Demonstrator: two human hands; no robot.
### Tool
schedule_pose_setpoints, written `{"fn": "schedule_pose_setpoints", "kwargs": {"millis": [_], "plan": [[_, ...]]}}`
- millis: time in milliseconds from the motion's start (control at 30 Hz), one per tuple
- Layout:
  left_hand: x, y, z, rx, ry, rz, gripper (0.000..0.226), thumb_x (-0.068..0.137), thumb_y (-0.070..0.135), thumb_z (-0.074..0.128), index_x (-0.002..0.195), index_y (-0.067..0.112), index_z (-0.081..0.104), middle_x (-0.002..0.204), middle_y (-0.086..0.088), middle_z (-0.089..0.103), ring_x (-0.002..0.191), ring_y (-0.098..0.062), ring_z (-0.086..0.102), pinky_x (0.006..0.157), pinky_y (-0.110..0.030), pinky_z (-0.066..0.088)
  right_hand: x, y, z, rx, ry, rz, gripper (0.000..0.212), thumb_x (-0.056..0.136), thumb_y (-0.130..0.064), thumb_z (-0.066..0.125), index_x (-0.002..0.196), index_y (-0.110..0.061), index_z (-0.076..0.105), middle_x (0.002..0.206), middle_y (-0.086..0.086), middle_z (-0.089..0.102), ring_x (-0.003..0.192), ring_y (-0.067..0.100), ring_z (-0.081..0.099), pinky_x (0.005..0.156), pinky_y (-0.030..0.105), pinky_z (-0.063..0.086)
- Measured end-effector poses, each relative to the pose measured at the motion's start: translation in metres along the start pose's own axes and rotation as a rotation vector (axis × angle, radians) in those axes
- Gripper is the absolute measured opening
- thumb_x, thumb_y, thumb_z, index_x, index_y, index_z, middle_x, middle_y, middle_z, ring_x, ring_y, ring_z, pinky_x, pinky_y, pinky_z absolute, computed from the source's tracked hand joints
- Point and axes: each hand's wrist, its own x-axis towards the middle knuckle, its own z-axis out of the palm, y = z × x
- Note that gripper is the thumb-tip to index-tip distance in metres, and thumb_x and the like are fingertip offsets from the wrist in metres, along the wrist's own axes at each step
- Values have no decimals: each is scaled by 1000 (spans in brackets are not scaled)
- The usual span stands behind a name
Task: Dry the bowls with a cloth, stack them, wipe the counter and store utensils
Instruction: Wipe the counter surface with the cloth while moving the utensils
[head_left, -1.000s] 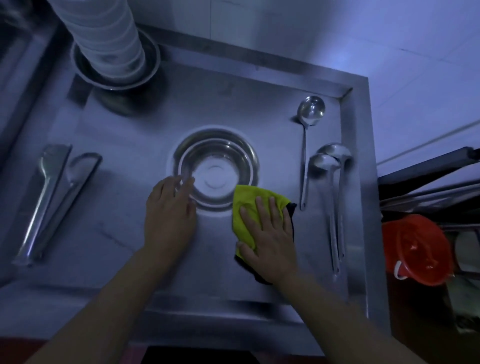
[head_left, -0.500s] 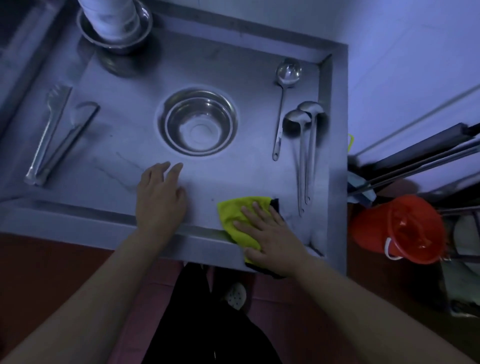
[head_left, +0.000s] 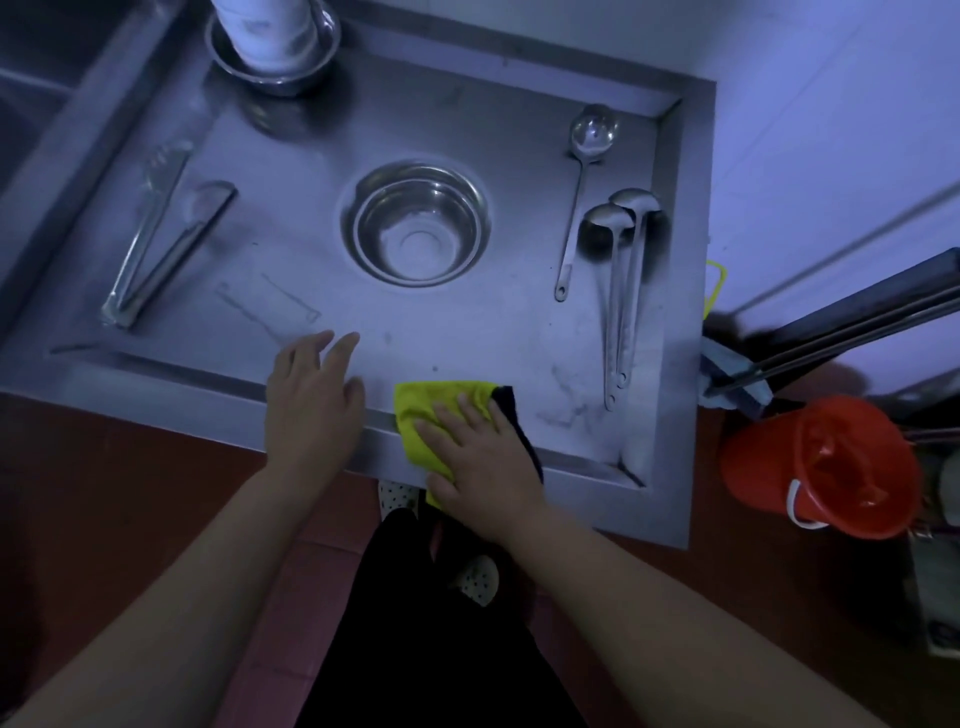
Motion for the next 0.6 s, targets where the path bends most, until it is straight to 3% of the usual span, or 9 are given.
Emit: {"fn": "schedule_pose_setpoints", "kwargs": {"millis": [100,300,433,600], "plan": [[4,18,4,-14,-9,41,46,78,1,62,124,3,57,123,-25,54,115,-44,45,98,-52,36,-15,11,-3,45,23,-9,59,88,-40,50,144,-26,37,152,3,34,144,26,23,118,42,5],[18,74,21,-50,-114,157,50,78,6,63,127,8,55,128,-22,53,120,-40,43,99,-49,35,-90,76,-16,33,140,84,54,76,-34,66,128,-18,61,133,5,58,128,28,50,108,50,32],[36,117,41,-44,-191,277,53,74,9,66,126,9,57,128,-21,54,118,-39,46,98,-47,37,-119,109,-19,-64,160,87,50,78,-36,61,125,-18,63,131,4,60,126,24,52,112,45,27],[71,162,74,-44,-256,363,50,76,18,67,124,12,58,128,-18,54,121,-36,45,98,-45,35,-111,133,-27,18,241,168,43,80,-34,52,117,-19,67,128,0,61,127,22,50,114,43,22]]}}
